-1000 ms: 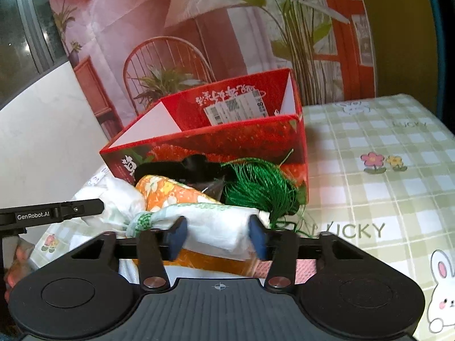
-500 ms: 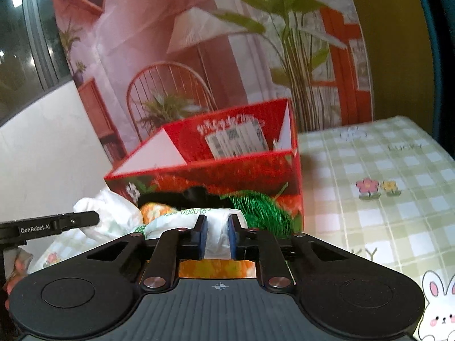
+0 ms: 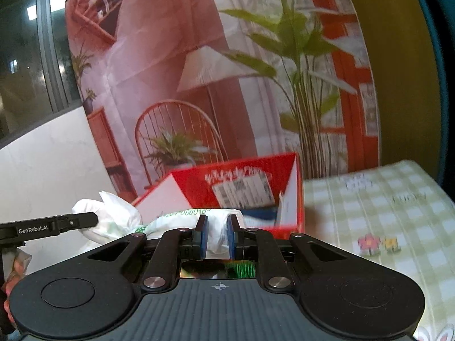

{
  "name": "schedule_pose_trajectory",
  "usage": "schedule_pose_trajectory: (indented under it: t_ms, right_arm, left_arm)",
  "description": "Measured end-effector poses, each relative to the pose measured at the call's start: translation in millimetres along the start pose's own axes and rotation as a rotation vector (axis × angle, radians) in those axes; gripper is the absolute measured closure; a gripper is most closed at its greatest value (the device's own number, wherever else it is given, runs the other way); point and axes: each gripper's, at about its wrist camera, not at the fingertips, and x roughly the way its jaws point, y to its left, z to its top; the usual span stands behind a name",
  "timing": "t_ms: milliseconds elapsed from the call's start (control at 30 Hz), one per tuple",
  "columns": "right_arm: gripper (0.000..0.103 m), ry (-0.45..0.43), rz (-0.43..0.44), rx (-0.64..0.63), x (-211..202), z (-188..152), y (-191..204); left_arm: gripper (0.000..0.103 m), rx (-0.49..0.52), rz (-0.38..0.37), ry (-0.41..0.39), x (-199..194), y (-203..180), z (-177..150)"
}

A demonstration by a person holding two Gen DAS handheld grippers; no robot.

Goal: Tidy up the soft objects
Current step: 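Carry the white items into the red box and open both grippers, then move both grippers down to the white mesh bag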

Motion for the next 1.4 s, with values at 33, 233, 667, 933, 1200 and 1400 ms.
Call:
schedule_pose_trajectory:
  t_ms: [33, 233, 667, 933, 1200, 1400]
  right_arm:
    - [0.09, -0.006, 0.0, -0.008, 4, 6, 0]
    - [0.09, -0.015, -0.005, -0.044, 33, 30, -2]
    - [0.089, 0.11, -0.052, -0.069, 96, 18, -10]
    - [0.076, 0.145, -0.127, -0.13, 104, 5, -8]
    - [0.067, 0.115, -0.067, -0.119, 62, 2, 3]
    - [0.061, 0.141, -0.028, -0.096, 23, -17, 10]
  left_arm:
    - [0.084, 0.003, 0.004, -0.005, 4, -1, 5]
    - [0.084, 0.022, 0.042, -0.002, 32, -3, 25]
    - [0.081, 0.087, 0.109, 0.122, 83, 3, 20]
    - [0.057, 0.104, 0.089, 0.16, 79, 3, 14]
    - [0.052, 0.064, 0.026, 0.196, 49, 1, 12]
    - [0.046, 0.015, -0.032, 0.254, 14, 2, -15]
